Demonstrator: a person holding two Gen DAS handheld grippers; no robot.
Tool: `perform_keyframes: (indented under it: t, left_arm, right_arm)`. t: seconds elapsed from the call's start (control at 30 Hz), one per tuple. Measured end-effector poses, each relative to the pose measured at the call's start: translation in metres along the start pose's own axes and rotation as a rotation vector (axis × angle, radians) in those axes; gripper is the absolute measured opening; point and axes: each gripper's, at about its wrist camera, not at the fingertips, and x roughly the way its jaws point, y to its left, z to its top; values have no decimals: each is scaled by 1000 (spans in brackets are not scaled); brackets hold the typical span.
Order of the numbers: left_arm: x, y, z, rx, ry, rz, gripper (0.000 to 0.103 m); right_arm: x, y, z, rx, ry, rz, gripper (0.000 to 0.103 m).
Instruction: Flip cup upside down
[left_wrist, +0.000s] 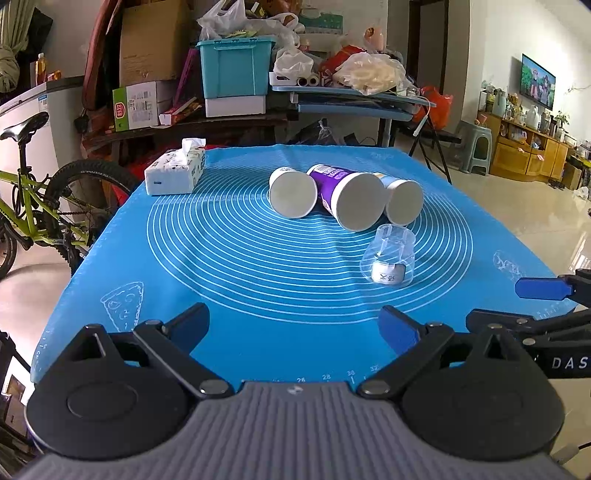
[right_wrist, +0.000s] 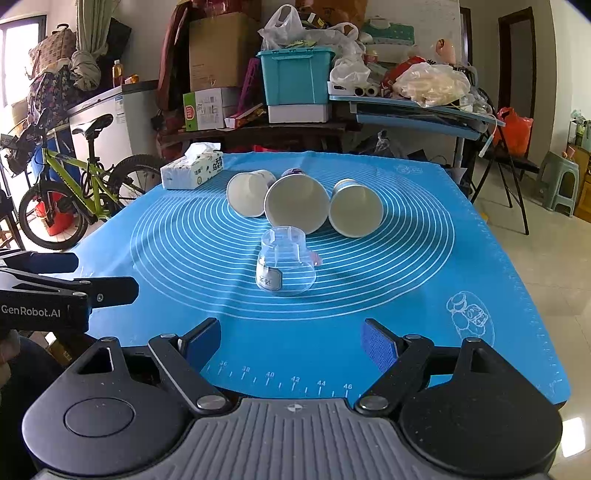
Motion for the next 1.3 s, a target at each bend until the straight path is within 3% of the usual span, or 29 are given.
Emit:
perform_keyframes:
  t: [1.3]
  left_arm:
    - [-4,0,2,5,-11,0,97]
  right_arm:
    - [-6,0,0,-11,-8,6,85]
